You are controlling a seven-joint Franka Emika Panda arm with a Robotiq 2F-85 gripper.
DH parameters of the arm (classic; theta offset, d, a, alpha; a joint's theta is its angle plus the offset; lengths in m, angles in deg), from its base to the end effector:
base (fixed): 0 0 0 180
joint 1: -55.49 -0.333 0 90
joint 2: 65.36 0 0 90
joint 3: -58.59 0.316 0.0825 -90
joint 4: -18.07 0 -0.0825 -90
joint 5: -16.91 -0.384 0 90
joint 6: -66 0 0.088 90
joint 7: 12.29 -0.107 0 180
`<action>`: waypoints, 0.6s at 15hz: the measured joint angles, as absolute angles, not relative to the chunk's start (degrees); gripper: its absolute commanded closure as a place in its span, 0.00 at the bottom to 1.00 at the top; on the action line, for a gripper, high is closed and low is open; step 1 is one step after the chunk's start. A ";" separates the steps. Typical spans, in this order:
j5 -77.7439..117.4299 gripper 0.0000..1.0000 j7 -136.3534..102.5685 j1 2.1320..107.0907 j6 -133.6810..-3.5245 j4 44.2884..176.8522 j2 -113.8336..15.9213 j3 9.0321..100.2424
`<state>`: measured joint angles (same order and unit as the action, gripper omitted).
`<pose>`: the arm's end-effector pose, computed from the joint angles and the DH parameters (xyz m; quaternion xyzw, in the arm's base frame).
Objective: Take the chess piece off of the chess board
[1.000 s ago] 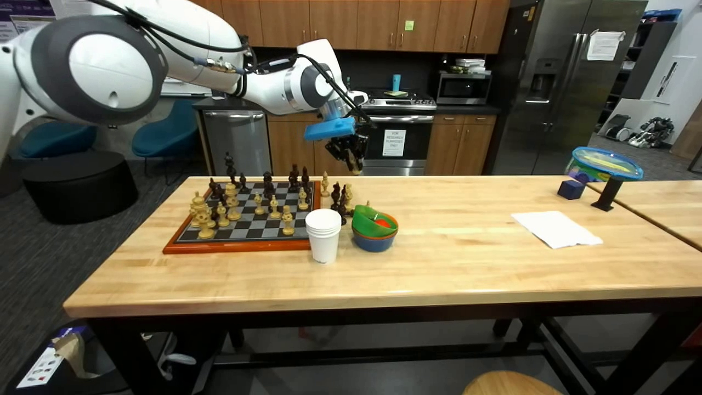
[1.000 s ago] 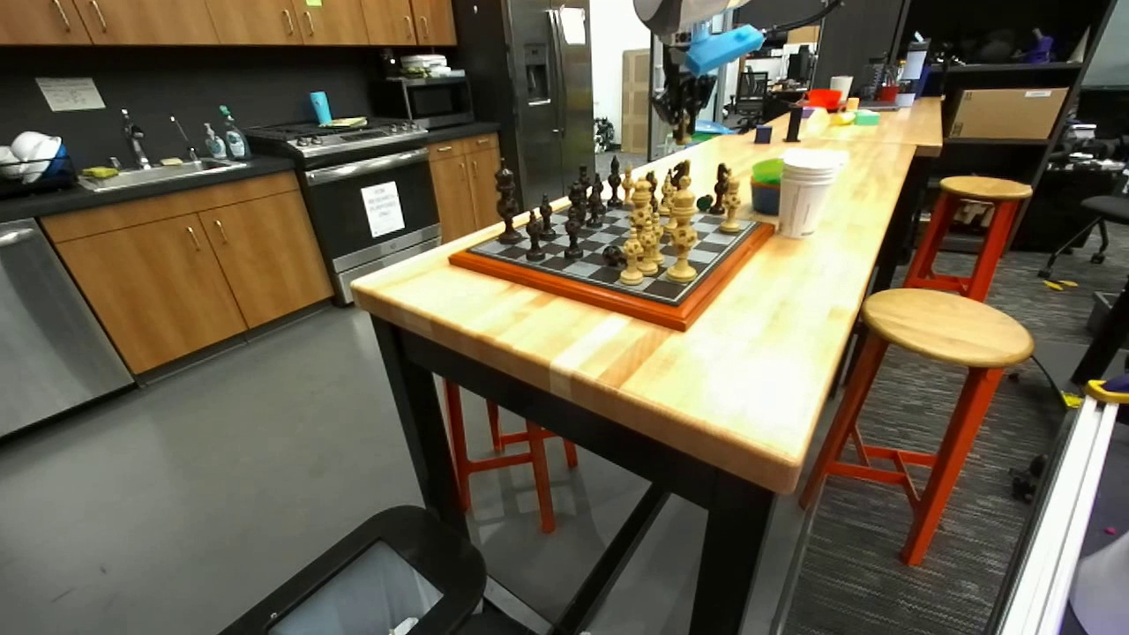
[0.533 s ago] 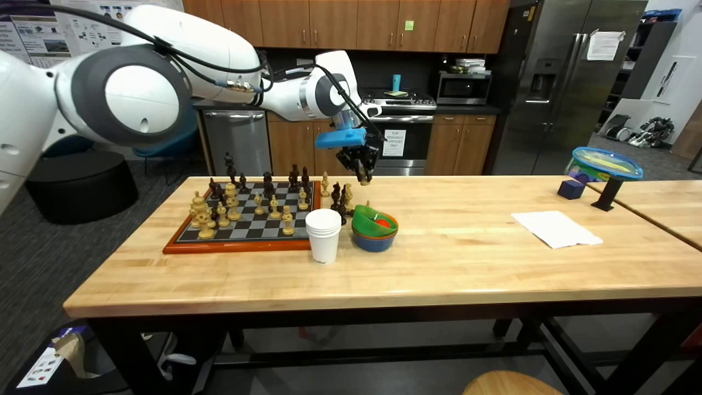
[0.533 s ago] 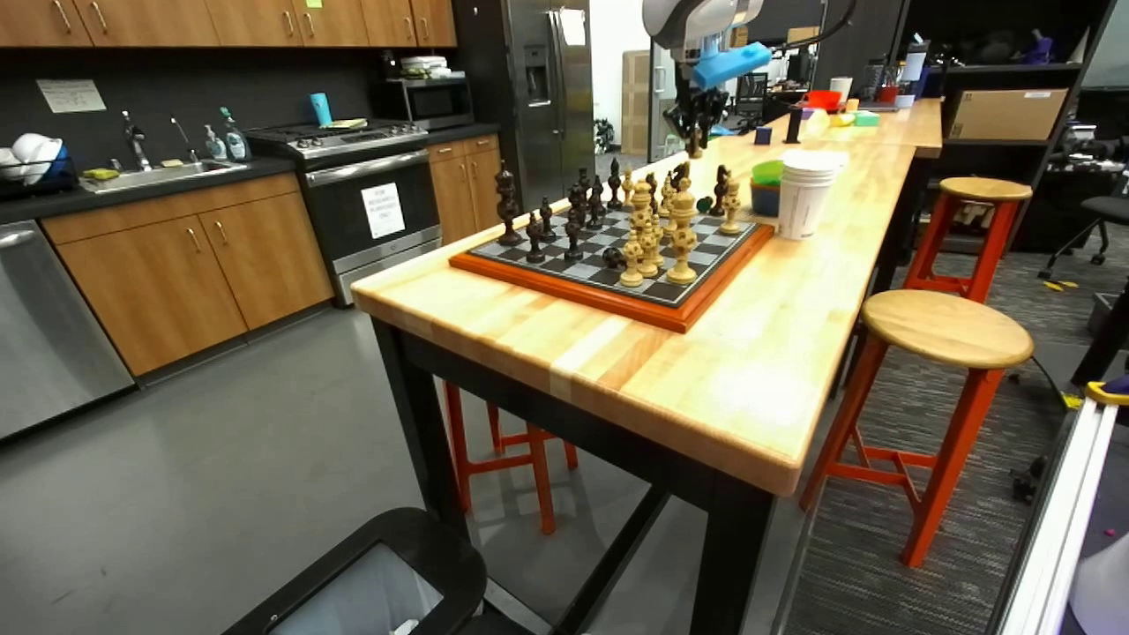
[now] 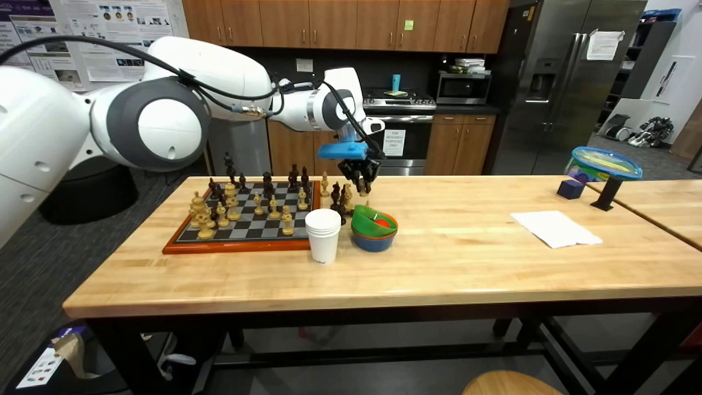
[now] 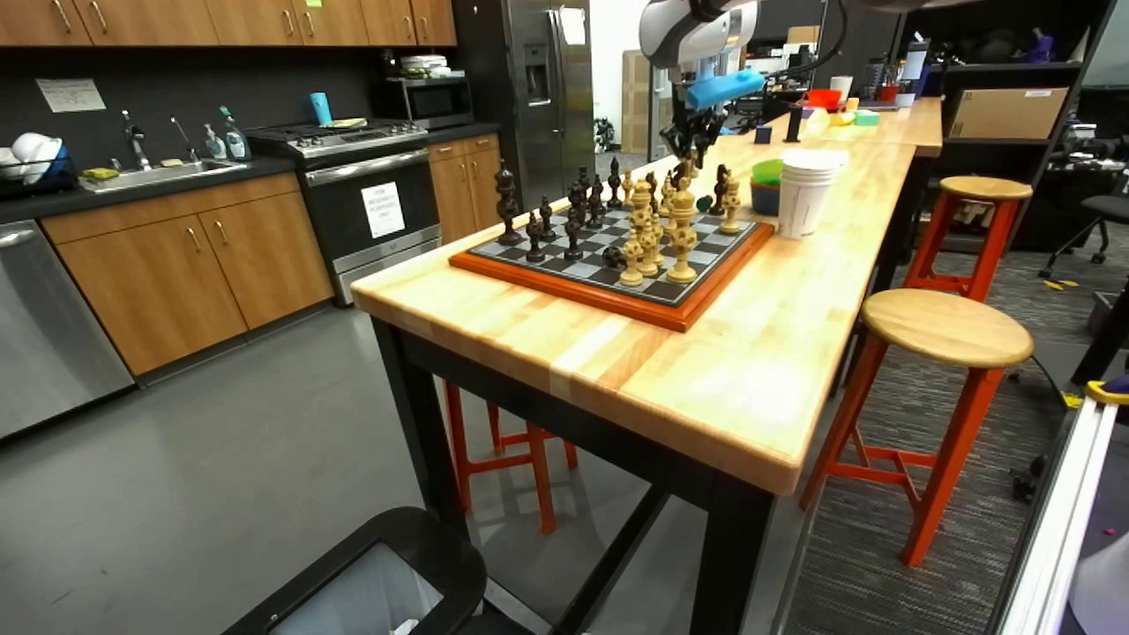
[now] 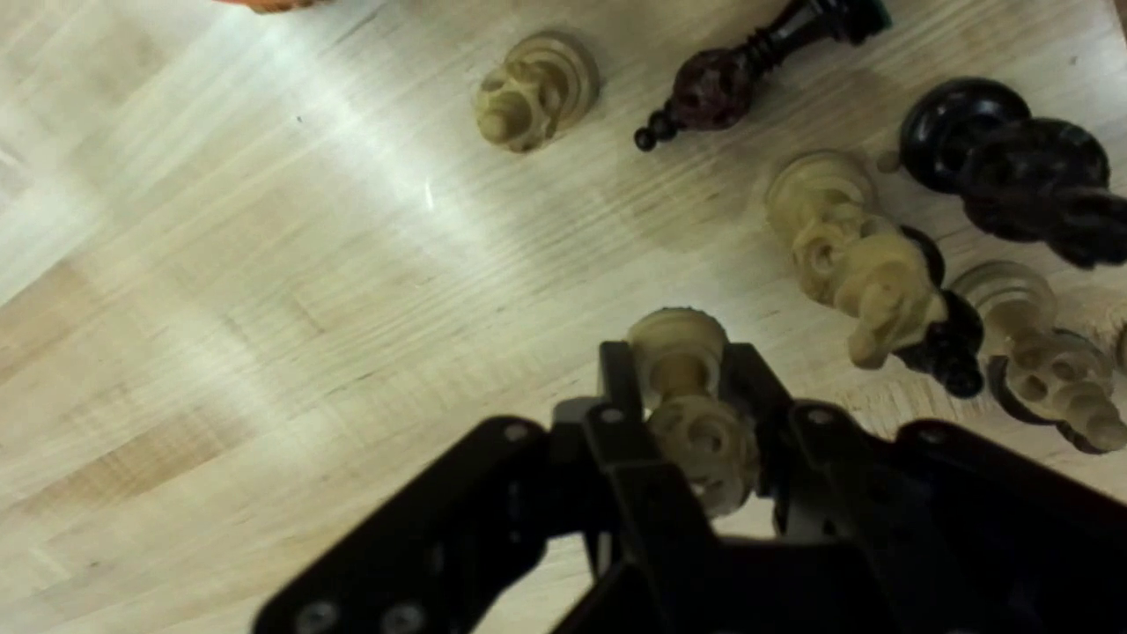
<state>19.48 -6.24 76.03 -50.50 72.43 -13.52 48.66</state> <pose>0.7118 -0.3582 0.3520 0.9782 -0.1637 0.0639 0.1110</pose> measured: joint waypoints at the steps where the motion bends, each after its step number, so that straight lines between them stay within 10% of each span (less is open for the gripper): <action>1: 19.20 0.93 -6.27 76.21 -49.95 71.35 -12.76 48.69; 8: 17.70 0.93 -7.09 76.88 -46.86 66.23 -9.39 48.84; 9: 17.47 0.49 -7.19 76.88 -46.36 65.69 -9.13 48.84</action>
